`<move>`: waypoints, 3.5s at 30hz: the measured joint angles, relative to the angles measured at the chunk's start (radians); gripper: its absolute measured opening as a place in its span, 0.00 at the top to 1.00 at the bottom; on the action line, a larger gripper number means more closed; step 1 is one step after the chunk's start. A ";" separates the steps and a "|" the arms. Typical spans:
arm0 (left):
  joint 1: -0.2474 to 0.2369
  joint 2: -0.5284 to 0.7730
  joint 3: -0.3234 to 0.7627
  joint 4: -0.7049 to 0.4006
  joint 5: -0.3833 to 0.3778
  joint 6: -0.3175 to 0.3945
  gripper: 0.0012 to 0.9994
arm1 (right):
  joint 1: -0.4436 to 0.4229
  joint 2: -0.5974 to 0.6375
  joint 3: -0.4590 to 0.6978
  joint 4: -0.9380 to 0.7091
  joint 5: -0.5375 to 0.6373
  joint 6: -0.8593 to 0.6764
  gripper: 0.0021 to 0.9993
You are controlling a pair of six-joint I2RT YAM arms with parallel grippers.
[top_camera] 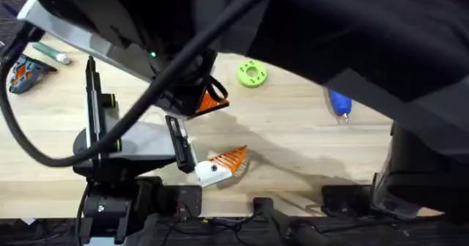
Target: Pick up the gripper from the table and insert it into the empty holder that is missing its gripper. Then pick up a screw, insert it into the mounting hole, and use the screwdriver to tighten it. Finally, clean up the table by picking up the vegetable and placing it into the bucket.
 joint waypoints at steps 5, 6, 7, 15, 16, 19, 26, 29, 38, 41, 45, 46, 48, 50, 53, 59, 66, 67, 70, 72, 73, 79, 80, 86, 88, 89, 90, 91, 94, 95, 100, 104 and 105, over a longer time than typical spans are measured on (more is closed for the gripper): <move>0.000 0.000 0.000 0.000 0.001 0.000 0.00 | -0.006 0.000 0.002 0.000 0.014 0.000 0.65; 0.000 0.000 0.000 0.000 0.001 0.000 0.00 | -0.007 0.000 0.002 0.000 0.016 0.000 0.63; 0.000 0.000 0.000 0.000 0.001 0.000 0.00 | -0.007 0.000 0.003 0.000 0.018 0.000 0.60; 0.000 0.000 0.000 0.000 0.000 -0.006 0.00 | -0.018 0.000 0.011 -0.011 0.045 -0.001 0.21; 0.000 0.000 0.000 0.000 0.000 -0.007 0.00 | -0.020 0.000 0.012 -0.012 0.047 -0.001 0.19; 0.000 0.000 0.000 0.000 0.000 -0.008 0.00 | -0.020 0.000 0.014 -0.014 0.052 -0.001 0.15; 0.000 0.000 0.000 0.000 0.000 -0.004 0.00 | -0.018 -0.017 0.014 -0.029 0.050 -0.001 0.02; 0.000 0.000 0.000 0.000 0.000 -0.003 0.00 | -0.018 -0.031 0.014 -0.021 0.035 0.003 0.01; 0.000 0.000 0.000 0.000 0.000 0.001 0.00 | -0.124 -0.115 0.014 -0.016 0.002 0.067 0.01; 0.000 0.000 0.000 0.000 0.000 0.001 0.00 | -0.167 -0.122 0.014 -0.040 0.002 0.075 0.01; 0.000 0.000 0.000 0.000 0.000 0.001 0.00 | -0.200 -0.122 0.014 -0.060 0.013 0.081 0.01; 0.000 0.000 0.000 0.000 0.000 0.001 0.00 | -0.207 -0.124 0.014 -0.063 0.025 0.083 0.01; 0.000 0.000 0.000 0.000 0.000 0.001 0.00 | -0.218 -0.130 0.014 -0.064 0.046 0.090 0.01; 0.000 0.000 0.000 0.000 0.000 0.001 0.00 | -0.230 -0.143 0.014 -0.064 0.056 0.094 0.01; 0.000 0.000 0.000 0.000 0.000 0.001 0.00 | -0.266 -0.217 -0.019 -0.043 0.070 0.111 0.01; 0.000 0.000 0.000 0.000 0.000 0.001 0.00 | -0.329 -0.394 -0.337 0.120 0.075 0.147 0.01; 0.000 0.000 0.000 0.000 0.000 0.001 0.00 | -0.515 -0.621 -0.718 0.243 0.073 0.240 0.01; 0.000 0.000 0.000 0.000 0.000 0.001 0.00 | -0.562 -0.646 -0.746 0.243 0.073 0.256 0.01; 0.000 0.000 0.000 0.000 0.000 0.001 0.00 | -0.699 -0.690 -0.793 0.231 0.062 0.285 0.01; 0.000 0.000 0.000 0.000 0.000 0.001 0.00 | -0.792 -0.694 -0.812 0.216 0.040 0.283 0.01; 0.000 0.000 0.000 0.000 0.000 0.001 0.00 | -0.827 -0.691 -0.822 0.210 0.032 0.283 0.01; 0.000 0.000 0.000 0.000 0.000 0.001 0.00 | -0.953 -0.633 -0.851 0.154 0.006 0.281 0.01; 0.000 0.000 0.000 0.000 0.000 0.001 0.00 | -0.958 -0.628 -0.851 0.157 0.004 0.279 0.01; 0.000 0.000 0.000 0.000 0.000 0.001 0.00 | -0.960 -0.626 -0.851 0.161 -0.009 0.279 0.01; 0.000 0.000 0.000 0.000 0.000 0.001 0.00 | -0.960 -0.626 -0.851 0.161 -0.009 0.279 0.01; 0.000 0.000 0.000 0.000 0.000 0.001 0.00 | -0.960 -0.626 -0.851 0.161 -0.009 0.279 0.01; 0.000 0.000 0.000 0.000 0.000 0.001 0.00 | -0.960 -0.626 -0.851 0.161 -0.009 0.279 0.01; 0.000 0.000 0.000 0.000 0.000 0.001 0.00 | -0.960 -0.626 -0.851 0.161 -0.009 0.279 0.01; 0.000 0.000 0.000 0.000 0.000 0.001 0.00 | -0.960 -0.626 -0.851 0.161 -0.009 0.279 0.01; 0.000 0.000 0.000 0.000 0.000 0.001 0.00 | -0.960 -0.626 -0.851 0.161 -0.010 0.279 0.01; 0.000 0.000 0.000 0.000 0.000 0.001 0.00 | -0.960 -0.626 -0.851 0.161 -0.009 0.279 0.01; 0.000 0.000 0.000 0.000 0.000 0.001 0.00 | -0.960 -0.626 -0.851 0.161 -0.009 0.278 0.01; 0.000 0.000 0.000 0.000 0.000 0.001 0.00 | -0.960 -0.626 -0.851 0.161 -0.009 0.278 0.01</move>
